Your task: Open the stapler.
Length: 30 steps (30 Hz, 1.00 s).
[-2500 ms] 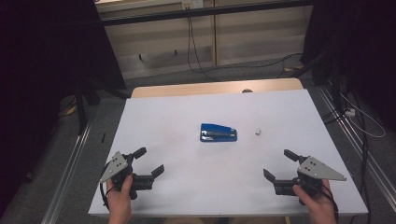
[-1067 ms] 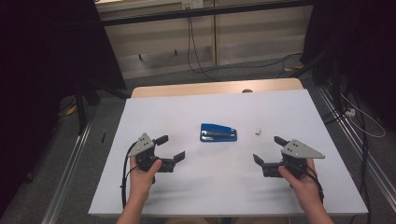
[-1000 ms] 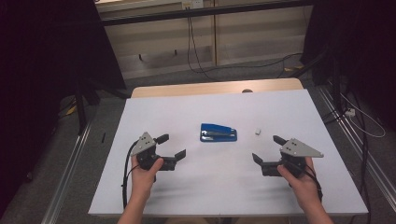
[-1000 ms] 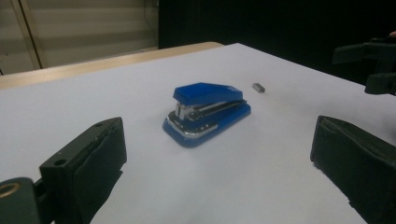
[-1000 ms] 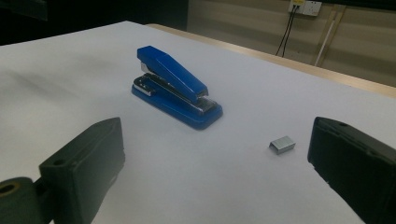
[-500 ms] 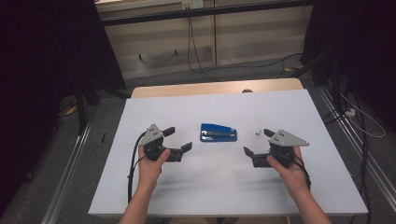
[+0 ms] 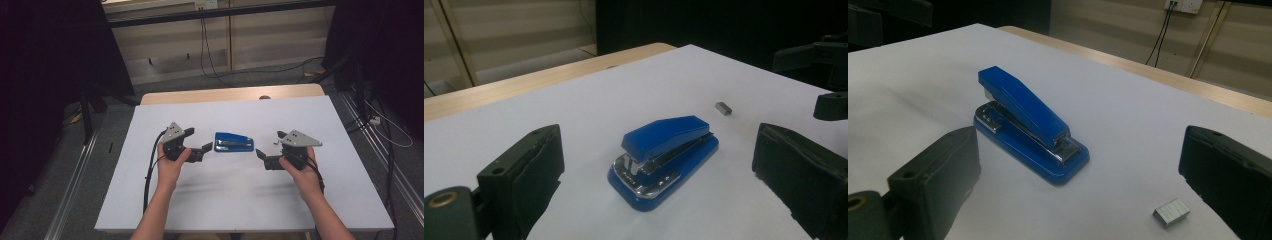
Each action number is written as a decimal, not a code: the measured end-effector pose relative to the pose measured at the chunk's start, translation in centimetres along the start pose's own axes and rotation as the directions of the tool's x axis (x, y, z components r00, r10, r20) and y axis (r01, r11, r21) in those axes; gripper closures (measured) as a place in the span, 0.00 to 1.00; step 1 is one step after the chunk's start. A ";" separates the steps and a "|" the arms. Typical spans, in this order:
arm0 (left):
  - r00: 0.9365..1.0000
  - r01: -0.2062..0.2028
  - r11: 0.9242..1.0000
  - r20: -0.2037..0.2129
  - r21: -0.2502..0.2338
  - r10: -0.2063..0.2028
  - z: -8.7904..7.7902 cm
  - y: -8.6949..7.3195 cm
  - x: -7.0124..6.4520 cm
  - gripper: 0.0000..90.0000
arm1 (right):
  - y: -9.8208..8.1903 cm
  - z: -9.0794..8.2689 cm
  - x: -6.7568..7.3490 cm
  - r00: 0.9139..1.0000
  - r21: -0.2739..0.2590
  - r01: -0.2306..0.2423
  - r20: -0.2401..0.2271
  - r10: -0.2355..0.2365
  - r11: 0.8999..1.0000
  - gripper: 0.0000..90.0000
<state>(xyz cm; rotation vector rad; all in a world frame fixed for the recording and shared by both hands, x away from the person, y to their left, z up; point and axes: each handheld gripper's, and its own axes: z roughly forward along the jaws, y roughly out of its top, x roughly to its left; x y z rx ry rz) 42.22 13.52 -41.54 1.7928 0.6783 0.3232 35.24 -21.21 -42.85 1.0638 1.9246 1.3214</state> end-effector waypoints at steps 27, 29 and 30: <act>1.000 0.006 0.997 -0.030 0.073 -0.004 3.1 0.9 2.4 0.28 | 1.5 3.5 1.0 0.999 0.045 -0.006 0.042 0.004 0.999 0.03; 1.000 0.001 0.996 -0.030 0.091 0.001 3.1 0.8 2.6 0.40 | 1.6 3.9 1.1 0.999 0.046 -0.003 0.039 0.001 0.999 0.03; 0.999 -0.007 0.995 -0.031 0.101 0.010 3.1 0.6 2.8 0.46 | 1.6 4.0 1.2 0.999 0.045 -0.002 0.038 0.000 0.999 0.03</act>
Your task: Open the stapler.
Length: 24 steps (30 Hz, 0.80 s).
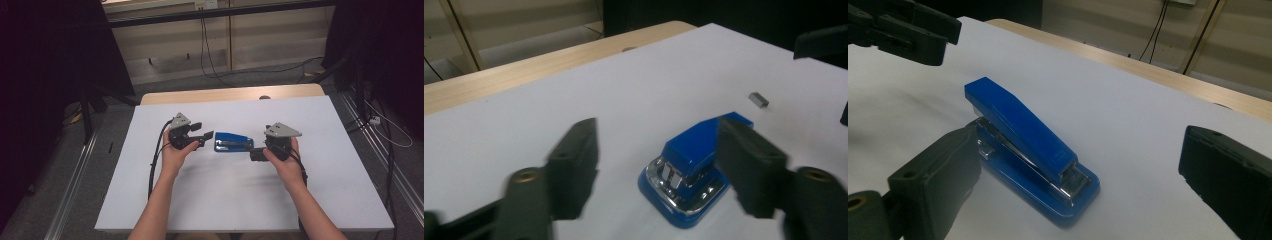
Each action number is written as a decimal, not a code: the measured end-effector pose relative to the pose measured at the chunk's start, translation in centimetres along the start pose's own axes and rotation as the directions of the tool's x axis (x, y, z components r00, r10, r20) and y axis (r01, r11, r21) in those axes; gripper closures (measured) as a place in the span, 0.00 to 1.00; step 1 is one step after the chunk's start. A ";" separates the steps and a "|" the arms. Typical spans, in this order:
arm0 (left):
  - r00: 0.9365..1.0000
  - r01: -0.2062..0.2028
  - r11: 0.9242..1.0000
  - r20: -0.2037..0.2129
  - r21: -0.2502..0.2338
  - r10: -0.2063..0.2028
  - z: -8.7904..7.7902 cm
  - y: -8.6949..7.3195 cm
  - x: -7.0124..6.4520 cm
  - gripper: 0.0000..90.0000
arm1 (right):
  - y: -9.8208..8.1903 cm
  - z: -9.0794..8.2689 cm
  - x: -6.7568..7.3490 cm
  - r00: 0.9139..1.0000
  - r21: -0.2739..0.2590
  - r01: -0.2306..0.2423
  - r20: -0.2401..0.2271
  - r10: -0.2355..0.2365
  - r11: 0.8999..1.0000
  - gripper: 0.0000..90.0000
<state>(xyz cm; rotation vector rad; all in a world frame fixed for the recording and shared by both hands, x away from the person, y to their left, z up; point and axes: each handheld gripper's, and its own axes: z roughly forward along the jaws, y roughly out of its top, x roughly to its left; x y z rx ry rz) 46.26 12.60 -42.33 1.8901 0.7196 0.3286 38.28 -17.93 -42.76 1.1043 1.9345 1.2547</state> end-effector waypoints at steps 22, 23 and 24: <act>0.998 -0.035 0.985 0.053 0.169 0.026 2.0 -1.9 -0.5 1.00 | 0.2 1.0 -0.1 1.000 -0.007 -0.007 -0.010 0.007 1.000 0.03; 0.999 -0.019 0.987 0.037 0.157 0.013 2.0 -2.1 -0.4 0.99 | 0.0 1.2 0.0 1.000 -0.004 -0.011 -0.015 0.011 1.000 0.03; 0.999 -0.017 0.988 0.030 0.155 0.012 2.0 -2.1 -0.3 0.95 | 0.0 1.3 0.1 1.000 -0.002 -0.011 -0.018 0.011 1.000 0.03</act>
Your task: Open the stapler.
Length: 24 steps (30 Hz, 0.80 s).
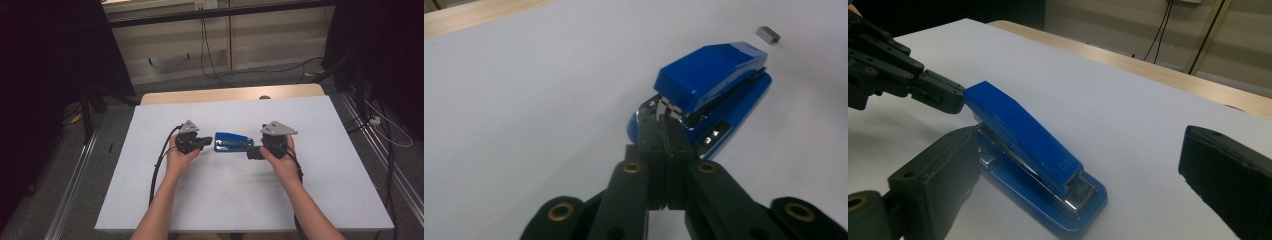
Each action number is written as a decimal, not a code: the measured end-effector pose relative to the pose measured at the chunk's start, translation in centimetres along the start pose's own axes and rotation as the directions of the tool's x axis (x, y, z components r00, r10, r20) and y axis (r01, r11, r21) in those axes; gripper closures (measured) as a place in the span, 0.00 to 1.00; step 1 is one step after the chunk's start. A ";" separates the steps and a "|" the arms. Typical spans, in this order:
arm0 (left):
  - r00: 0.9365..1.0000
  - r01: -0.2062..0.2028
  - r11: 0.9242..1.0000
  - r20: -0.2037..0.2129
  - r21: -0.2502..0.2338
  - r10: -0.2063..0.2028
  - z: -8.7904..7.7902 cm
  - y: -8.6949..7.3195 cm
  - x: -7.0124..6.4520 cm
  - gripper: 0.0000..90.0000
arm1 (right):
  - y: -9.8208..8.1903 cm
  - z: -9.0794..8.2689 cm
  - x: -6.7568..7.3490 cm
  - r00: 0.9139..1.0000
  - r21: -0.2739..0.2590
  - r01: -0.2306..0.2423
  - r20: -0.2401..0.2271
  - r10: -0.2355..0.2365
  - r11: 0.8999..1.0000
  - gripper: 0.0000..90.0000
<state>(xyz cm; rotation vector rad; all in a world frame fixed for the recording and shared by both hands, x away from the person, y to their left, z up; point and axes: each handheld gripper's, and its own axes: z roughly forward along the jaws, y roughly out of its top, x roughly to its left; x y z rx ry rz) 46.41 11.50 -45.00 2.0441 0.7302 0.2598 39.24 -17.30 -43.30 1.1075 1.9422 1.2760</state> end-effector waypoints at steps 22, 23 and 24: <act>0.988 -0.071 0.997 0.137 -0.035 0.075 2.4 0.9 -0.2 0.58 | -0.4 0.1 -0.2 1.000 0.022 -0.008 -0.003 0.009 1.000 0.03; 0.987 -0.077 0.996 0.139 -0.035 0.081 2.5 0.9 -0.2 0.58 | -0.4 0.1 -0.3 1.000 0.022 -0.007 -0.004 0.008 1.000 0.03; 0.986 -0.082 0.996 0.142 -0.037 0.087 2.5 0.9 -0.1 0.58 | -0.5 0.2 -0.3 1.000 0.025 -0.011 -0.004 0.011 1.000 0.03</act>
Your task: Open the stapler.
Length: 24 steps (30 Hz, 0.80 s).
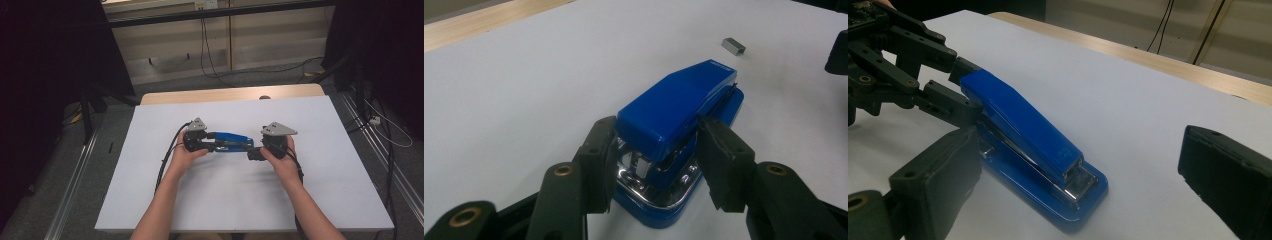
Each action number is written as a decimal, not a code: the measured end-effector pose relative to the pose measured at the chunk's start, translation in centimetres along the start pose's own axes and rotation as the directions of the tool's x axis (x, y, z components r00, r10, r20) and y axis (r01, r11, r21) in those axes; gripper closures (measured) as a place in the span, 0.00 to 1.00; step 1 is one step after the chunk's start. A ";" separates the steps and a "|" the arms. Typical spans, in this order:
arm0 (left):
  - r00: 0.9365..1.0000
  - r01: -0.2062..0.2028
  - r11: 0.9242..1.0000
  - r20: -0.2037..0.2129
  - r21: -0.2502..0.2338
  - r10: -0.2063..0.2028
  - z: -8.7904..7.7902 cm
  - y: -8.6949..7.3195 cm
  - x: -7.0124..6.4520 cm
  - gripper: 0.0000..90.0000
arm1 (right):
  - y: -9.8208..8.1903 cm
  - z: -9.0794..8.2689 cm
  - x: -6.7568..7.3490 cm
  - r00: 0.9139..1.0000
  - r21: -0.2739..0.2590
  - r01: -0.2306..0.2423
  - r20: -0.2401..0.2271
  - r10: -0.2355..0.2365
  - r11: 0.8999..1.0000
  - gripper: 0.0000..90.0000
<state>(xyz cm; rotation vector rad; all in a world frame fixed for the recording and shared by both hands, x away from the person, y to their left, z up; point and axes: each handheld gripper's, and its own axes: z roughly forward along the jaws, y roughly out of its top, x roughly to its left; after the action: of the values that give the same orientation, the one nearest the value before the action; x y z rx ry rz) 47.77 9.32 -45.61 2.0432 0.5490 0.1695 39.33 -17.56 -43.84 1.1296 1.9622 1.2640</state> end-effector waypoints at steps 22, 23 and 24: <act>0.999 0.021 1.000 0.032 0.014 -0.022 0.3 0.1 0.3 0.61 | -0.4 0.3 0.0 1.000 0.012 0.006 -0.002 -0.006 1.000 0.04; 0.999 0.025 1.000 0.031 0.013 -0.026 0.2 0.1 0.3 0.61 | -0.5 0.4 0.1 1.000 0.016 0.008 -0.002 -0.008 1.000 0.04; 0.999 0.030 1.000 0.032 0.009 -0.030 0.2 0.1 0.3 0.61 | -0.6 0.6 0.2 1.000 0.023 0.006 -0.006 -0.006 1.000 0.04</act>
<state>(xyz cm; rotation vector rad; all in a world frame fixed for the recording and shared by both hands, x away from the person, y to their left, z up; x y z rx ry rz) 48.15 9.25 -45.62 2.0417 0.5608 0.1161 39.50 -17.26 -44.67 1.1314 1.9877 1.2460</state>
